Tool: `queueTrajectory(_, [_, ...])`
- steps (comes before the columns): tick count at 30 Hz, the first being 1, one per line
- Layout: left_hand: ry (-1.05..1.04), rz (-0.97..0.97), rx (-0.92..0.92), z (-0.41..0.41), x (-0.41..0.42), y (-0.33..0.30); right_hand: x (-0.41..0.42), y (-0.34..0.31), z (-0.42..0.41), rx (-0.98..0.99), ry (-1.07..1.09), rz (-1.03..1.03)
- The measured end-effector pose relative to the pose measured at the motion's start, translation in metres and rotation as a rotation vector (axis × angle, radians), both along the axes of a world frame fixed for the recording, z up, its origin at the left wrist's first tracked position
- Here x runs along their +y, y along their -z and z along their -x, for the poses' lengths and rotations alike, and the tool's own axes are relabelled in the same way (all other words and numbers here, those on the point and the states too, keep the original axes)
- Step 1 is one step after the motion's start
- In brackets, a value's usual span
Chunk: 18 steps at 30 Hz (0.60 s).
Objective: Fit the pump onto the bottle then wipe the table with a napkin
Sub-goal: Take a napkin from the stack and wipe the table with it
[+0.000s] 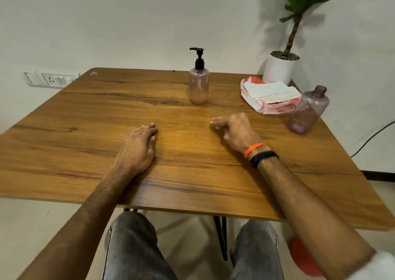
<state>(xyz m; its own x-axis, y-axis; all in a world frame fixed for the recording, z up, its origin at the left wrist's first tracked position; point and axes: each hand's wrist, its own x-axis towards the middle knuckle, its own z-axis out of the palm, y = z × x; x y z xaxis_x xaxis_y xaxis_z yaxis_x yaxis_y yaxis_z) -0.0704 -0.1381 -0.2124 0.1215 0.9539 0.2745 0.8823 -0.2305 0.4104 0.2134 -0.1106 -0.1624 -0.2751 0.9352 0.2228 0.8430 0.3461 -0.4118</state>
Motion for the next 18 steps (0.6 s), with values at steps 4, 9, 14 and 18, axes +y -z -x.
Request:
queueTrajectory(4, [-0.013, 0.004, -0.011, 0.0, -0.001, 0.0, 0.026, 0.004, -0.011, -0.098, 0.058, 0.069])
queueTrajectory(9, [-0.001, 0.004, -0.01, 0.001, 0.0, 0.002, -0.041, 0.013, 0.021, -0.077, -0.185, 0.049])
queueTrajectory(14, [-0.016, -0.001, -0.012, 0.0, 0.0, 0.002, -0.095, 0.014, 0.048, -0.084, -0.452, 0.042])
queueTrajectory(18, [-0.01, 0.011, -0.008, 0.0, -0.001, 0.0, -0.054, 0.001, 0.034, 0.097, -0.247, 0.021])
